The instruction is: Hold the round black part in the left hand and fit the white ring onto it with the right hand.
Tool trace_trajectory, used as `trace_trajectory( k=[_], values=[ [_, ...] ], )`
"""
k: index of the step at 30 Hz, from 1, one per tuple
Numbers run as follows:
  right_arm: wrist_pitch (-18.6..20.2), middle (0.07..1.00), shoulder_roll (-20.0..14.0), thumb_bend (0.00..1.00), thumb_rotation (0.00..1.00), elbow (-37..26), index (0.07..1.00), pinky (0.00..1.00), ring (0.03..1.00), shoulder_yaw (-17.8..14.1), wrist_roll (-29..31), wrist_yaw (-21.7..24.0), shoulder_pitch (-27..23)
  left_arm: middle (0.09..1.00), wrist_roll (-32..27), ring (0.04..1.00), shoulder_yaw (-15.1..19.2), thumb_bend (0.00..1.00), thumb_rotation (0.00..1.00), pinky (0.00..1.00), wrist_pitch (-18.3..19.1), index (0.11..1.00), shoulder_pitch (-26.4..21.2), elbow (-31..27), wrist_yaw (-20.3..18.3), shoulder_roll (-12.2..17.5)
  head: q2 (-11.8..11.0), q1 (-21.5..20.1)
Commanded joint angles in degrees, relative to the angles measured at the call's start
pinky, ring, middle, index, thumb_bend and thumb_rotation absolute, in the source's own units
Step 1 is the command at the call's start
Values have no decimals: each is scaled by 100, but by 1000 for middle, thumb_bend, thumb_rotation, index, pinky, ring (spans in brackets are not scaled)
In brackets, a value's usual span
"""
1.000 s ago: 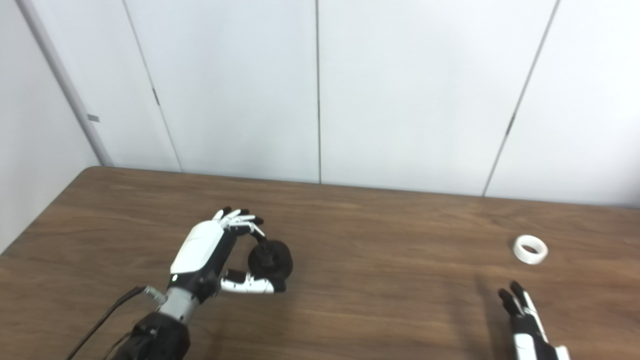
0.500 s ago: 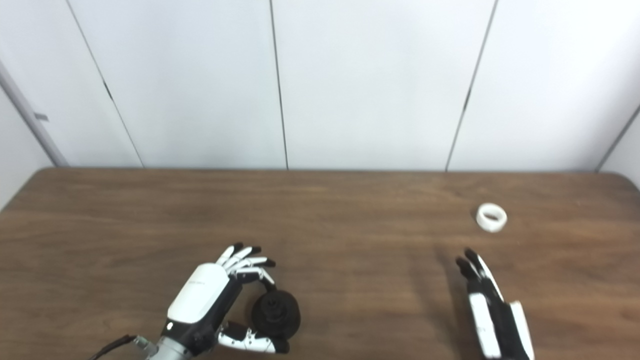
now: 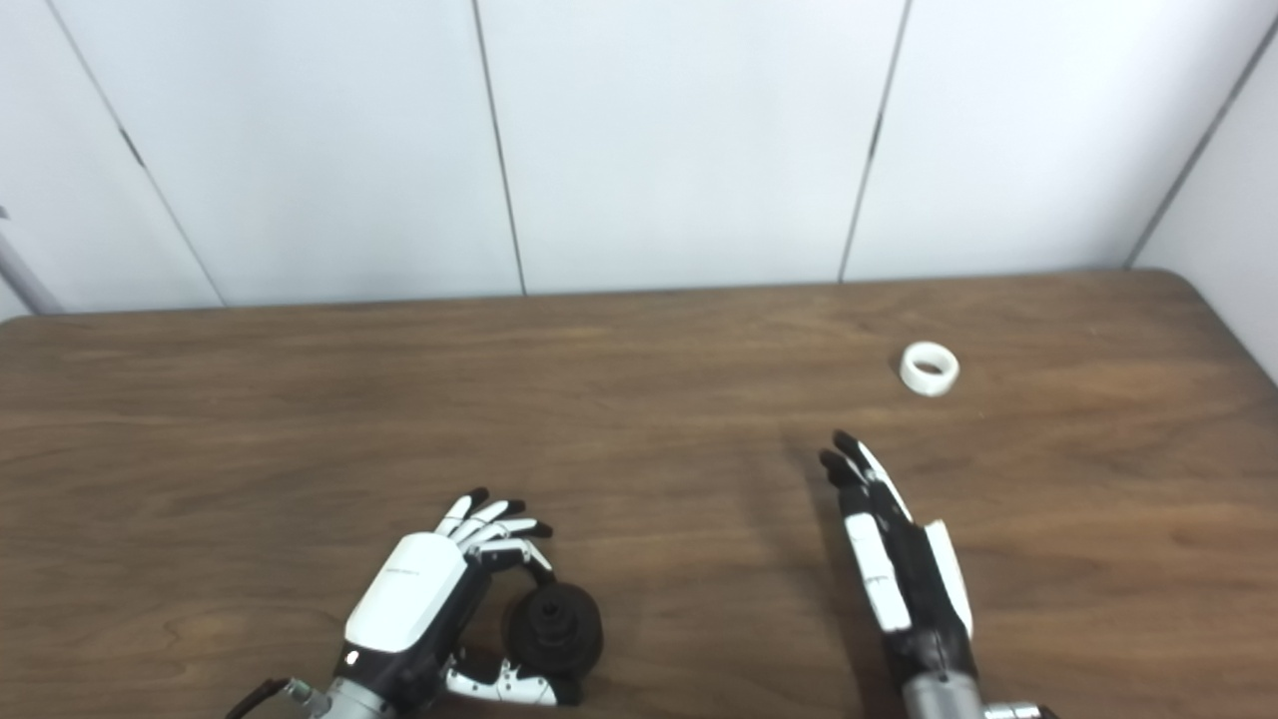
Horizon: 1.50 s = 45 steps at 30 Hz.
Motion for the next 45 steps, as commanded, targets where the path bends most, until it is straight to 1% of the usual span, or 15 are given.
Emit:
trace_trajectory(
  k=[1,5,10,14,16,20,22,25,26,29,34,37,39,41,45],
  values=[
    [-53,881,328,541,1000,-271,909,996,913,28,-8,-24,93,800,45,905,27,524,54,1000,-195,485,-50,22,222,-32,20,-27],
    [65,880,313,552,1000,-358,908,991,913,29,-49,-42,96,795,100,899,32,524,54,1000,-319,485,-44,269,444,-62,62,-98],
    [269,878,285,508,979,-538,906,973,917,-17,-39,-44,104,796,147,898,28,524,54,1000,-364,485,4,400,573,-85,113,-222],
    [437,885,226,542,873,-661,899,959,930,-99,-103,-63,74,792,187,896,17,524,54,1000,-436,485,21,485,688,-89,144,-312],
    [538,874,205,562,804,-723,882,913,912,-143,-259,-112,49,789,189,894,23,524,54,1000,-464,484,30,506,707,-100,140,-359],
    [761,850,104,608,693,-820,845,873,872,-258,-604,-180,-88,793,170,901,42,524,53,1000,-477,485,42,558,686,-104,143,-433],
    [864,862,59,610,577,-865,845,875,880,-332,-660,-160,-163,794,144,903,52,524,53,1000,-500,485,50,580,698,-103,145,-458],
    [1080,866,-4,634,480,-945,834,855,876,-472,-689,-115,-286,796,101,906,69,523,52,1000,-491,485,66,574,660,-104,135,-531],
    [1146,870,-42,636,470,-965,835,855,877,-529,-670,-83,-349,797,90,907,74,523,52,1000,-490,485,70,570,649,-103,135,-531],
    [1350,871,-193,650,387,-990,822,874,882,-682,-746,-30,-578,798,71,904,82,523,52,1000,-502,485,87,578,638,-96,102,-580],
    [1785,861,-548,705,335,-951,790,889,880,-936,-1015,57,-1037,796,64,897,87,523,51,1000,-512,485,110,594,646,-84,79,-687],
    [1974,877,-838,743,302,-840,755,943,920,-1043,-1188,141,-1343,796,61,902,92,523,51,1000,-494,485,115,554,586,-59,82,-753],
    [2097,881,-1022,761,293,-748,743,944,923,-1040,-1361,201,-1517,797,43,904,101,523,51,1000,-506,485,116,554,579,-52,66,-767],
    [2215,878,-1225,763,265,-620,722,907,908,-977,-1605,253,-1707,795,12,899,117,523,51,1000,-507,485,121,577,582,-60,66,-767],
    [2278,879,-1496,777,226,-291,697,867,893,-869,-1911,352,-2015,796,-28,897,134,523,50,1000,-493,485,126,601,561,-44,52,-879]
  ],
)
